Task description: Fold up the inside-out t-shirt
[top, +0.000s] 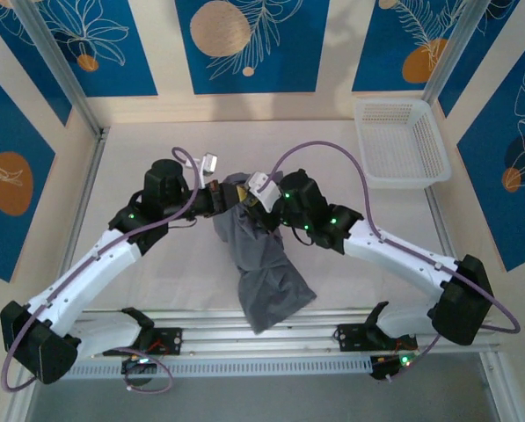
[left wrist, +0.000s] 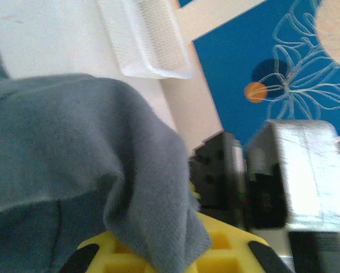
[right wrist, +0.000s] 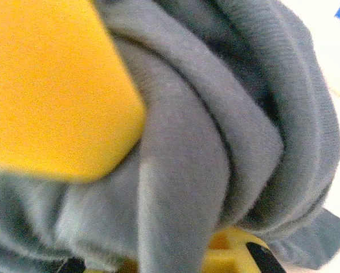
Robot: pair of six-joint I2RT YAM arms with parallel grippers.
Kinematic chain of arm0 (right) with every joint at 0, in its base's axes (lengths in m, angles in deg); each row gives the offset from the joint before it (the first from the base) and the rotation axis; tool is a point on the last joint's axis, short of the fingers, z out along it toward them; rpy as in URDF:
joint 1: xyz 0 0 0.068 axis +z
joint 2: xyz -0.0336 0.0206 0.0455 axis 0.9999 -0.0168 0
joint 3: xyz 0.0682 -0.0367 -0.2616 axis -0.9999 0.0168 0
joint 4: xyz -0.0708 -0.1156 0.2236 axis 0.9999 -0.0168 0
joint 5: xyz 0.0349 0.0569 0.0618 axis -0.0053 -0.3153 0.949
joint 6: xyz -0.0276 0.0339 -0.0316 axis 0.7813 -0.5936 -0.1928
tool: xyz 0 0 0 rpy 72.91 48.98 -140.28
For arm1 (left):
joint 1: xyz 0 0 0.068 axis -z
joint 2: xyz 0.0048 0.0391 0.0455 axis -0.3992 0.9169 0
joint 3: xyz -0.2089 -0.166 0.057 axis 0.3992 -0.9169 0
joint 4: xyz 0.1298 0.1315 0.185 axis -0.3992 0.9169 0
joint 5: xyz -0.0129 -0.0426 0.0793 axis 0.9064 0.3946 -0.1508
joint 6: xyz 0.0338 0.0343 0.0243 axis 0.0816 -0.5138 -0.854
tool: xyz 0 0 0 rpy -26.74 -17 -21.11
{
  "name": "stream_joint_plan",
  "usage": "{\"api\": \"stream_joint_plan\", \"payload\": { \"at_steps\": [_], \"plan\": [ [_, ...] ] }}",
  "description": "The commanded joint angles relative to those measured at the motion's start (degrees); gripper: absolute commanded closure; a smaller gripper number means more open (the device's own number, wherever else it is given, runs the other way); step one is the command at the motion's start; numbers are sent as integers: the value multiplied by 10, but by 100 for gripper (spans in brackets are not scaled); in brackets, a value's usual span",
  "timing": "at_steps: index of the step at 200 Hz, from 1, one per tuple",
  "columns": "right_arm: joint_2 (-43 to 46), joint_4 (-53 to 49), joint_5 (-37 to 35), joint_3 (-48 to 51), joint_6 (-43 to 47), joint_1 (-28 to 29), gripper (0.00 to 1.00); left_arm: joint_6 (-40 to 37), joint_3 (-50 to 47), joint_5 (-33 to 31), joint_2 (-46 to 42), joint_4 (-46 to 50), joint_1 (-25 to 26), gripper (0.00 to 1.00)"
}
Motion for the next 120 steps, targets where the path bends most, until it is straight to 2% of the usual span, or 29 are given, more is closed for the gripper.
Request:
{"api": "stream_joint_plan", "payload": {
  "at_steps": [1, 17, 36, 61, 86, 105, 120],
  "plan": [
    [63, -46, 203, -8, -63, -18, 100, -93, 8, -68, -12, 109, -54, 83],
    [102, -15, 317, 22, -117, -38, 100, -129, -12, -69, 1, 109, -88, 77],
    [125, 9, 362, 40, -158, -58, 100, -156, -14, -86, 6, 114, -94, 69],
    [124, 16, 360, 47, -192, -87, 100, -172, -3, -78, -11, 119, -97, 59],
    [102, -3, 341, 34, -216, -105, 100, -197, -1, -23, -73, 83, -90, 54],
    [84, -27, 298, 21, -218, -108, 100, -182, 7, -55, -111, 85, -54, 49],
    [72, -45, 263, 12, -219, -109, 100, -157, 15, -74, -108, 93, -10, 47]
  ]
}}
